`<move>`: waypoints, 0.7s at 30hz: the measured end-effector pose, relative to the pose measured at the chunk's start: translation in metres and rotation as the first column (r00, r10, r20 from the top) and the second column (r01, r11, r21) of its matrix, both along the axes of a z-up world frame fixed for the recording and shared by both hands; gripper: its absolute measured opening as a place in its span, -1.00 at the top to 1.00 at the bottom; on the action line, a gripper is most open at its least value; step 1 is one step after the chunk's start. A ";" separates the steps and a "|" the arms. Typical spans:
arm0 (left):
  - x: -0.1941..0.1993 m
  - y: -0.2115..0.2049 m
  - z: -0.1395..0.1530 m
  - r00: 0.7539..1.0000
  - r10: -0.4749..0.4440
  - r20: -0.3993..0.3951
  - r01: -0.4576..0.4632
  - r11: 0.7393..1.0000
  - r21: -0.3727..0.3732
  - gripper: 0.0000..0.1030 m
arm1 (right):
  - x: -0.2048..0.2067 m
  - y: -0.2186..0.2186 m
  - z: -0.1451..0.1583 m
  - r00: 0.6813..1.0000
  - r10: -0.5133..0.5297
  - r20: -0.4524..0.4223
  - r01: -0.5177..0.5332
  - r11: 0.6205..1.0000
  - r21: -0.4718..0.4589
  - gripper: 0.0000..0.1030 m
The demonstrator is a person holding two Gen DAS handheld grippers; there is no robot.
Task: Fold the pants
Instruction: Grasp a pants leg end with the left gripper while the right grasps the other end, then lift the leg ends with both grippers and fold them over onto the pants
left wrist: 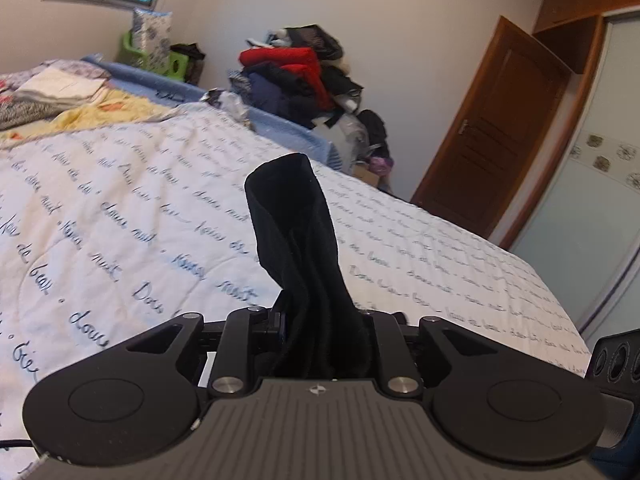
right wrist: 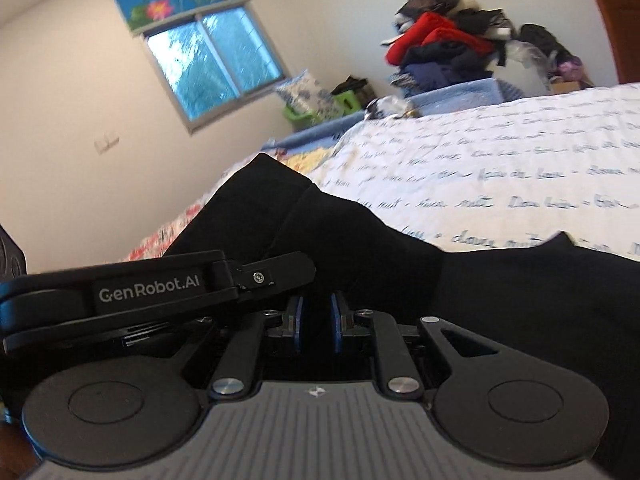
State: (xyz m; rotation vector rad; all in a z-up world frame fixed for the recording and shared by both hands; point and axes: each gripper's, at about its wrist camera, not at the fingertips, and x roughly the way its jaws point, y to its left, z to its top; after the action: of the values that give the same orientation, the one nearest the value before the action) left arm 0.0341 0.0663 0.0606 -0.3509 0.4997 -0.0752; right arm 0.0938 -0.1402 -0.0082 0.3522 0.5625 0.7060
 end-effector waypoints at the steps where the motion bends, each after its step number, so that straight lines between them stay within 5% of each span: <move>1: -0.001 -0.006 0.002 1.000 -0.012 0.013 0.012 1.000 0.009 0.56 | -0.001 -0.006 0.001 1.000 -0.012 0.001 0.012 1.000 0.017 0.71; 11: -0.007 -0.069 0.011 0.990 -0.128 0.058 0.126 0.991 0.048 0.55 | -0.014 -0.063 0.002 0.990 -0.144 -0.002 0.143 0.981 0.132 0.71; 21: 0.003 -0.150 0.009 0.952 -0.297 0.072 0.290 0.953 0.091 0.54 | -0.034 -0.137 -0.008 0.946 -0.325 -0.003 0.318 0.923 0.218 0.71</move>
State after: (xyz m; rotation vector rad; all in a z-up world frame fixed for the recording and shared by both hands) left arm 0.0370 -0.0833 0.0693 -0.1920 0.4666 -0.3571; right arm 0.0597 -0.2770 -0.0160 0.6201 0.3836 0.4535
